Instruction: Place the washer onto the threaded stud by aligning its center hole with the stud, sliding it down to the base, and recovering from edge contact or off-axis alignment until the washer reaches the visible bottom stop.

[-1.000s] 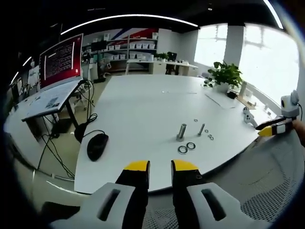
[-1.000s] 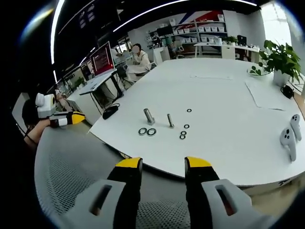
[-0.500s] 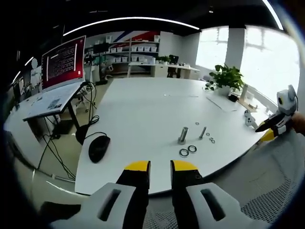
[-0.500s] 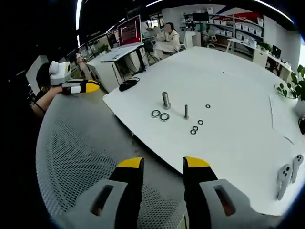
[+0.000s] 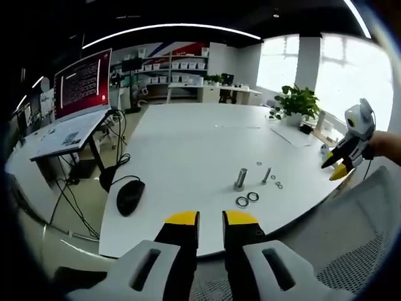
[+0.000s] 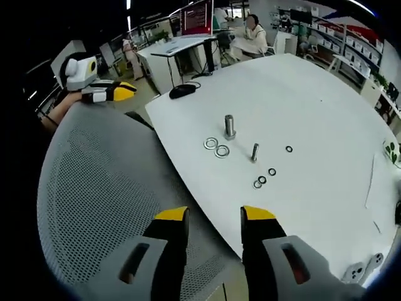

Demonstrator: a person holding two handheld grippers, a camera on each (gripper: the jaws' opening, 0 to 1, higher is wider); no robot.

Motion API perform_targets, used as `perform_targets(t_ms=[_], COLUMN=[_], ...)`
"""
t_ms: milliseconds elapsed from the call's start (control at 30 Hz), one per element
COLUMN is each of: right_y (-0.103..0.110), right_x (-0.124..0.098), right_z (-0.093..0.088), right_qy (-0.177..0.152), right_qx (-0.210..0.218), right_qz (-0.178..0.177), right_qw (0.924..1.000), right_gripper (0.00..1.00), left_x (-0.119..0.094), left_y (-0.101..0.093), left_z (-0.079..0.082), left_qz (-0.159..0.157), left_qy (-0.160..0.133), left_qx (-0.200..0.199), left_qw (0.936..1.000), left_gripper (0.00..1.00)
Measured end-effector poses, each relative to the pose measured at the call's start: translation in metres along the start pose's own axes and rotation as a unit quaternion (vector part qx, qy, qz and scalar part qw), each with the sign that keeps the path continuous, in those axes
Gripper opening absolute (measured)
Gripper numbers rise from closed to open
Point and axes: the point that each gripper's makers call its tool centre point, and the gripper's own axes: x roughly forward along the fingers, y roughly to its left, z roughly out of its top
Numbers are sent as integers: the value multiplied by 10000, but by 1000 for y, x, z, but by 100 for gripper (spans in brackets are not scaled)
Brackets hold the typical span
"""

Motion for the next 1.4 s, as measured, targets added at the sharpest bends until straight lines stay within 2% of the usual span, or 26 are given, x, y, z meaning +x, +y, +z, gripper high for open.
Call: perform_targets(t_ms=[100,600,967,1033,1133,1400], right_y=[-2,-31,-52,-56,-52,-69], right_x=[10,52,83,87,94,109], right_z=[-4,-11,-22,-23,-19,-22], right_qy=[289,768,1287,1321,1220,1317], right_qx=[-173,-261,-494,-473,-5,56], right_qz=[97,168,89,81,291,120], right_qw=[9994,9966,9904,9901,9921,9912], right_gripper=[35,34,34,34,34,32], left_x=[0,1,1,0,0,0], left_y=[0,1,1,1,2,2], left_z=[0,2,3,2,2,2], left_qz=[10,-4,5,8,20,37], left_qy=[-19,-67,-62,-58,-42,-39], left_qx=[-11,-21,-11,-17,-25,-22], left_qw=[10000,10000,10000,10000,10000,10000], left_gripper=[12,11,10,10,10,10])
